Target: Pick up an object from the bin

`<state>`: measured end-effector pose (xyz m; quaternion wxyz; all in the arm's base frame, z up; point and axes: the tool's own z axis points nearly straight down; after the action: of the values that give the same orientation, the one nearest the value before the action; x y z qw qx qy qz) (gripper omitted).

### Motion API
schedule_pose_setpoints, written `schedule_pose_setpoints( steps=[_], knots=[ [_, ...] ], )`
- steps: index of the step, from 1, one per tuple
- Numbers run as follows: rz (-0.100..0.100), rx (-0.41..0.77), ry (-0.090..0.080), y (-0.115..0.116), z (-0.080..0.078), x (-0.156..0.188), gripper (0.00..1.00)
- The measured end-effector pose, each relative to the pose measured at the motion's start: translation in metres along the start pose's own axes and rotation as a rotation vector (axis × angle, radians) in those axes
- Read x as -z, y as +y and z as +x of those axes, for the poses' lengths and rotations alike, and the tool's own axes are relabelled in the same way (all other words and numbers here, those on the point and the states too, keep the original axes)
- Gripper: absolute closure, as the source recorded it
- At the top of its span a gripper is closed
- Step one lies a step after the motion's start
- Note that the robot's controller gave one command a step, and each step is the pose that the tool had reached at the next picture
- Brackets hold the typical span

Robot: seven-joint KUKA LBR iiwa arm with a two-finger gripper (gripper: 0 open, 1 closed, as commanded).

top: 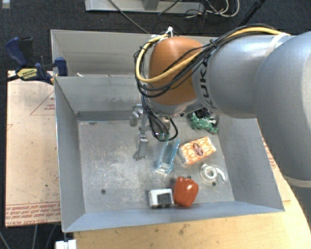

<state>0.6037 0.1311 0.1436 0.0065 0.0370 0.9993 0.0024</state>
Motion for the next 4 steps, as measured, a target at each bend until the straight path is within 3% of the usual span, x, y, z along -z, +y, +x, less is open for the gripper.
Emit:
schedule_pose_setpoints(
  steps=[1, 2, 3, 4],
  knots=[
    [0.006, -0.12, 0.013, -0.004, -0.002, -0.021, 0.0],
    [0.0, 0.153, 0.008, -0.037, -0.004, -0.049, 0.0],
    [0.005, 0.108, 0.012, -0.061, -0.027, -0.067, 0.0],
    [0.003, 0.039, 0.009, -0.061, -0.031, -0.067, 0.0]
  ],
)
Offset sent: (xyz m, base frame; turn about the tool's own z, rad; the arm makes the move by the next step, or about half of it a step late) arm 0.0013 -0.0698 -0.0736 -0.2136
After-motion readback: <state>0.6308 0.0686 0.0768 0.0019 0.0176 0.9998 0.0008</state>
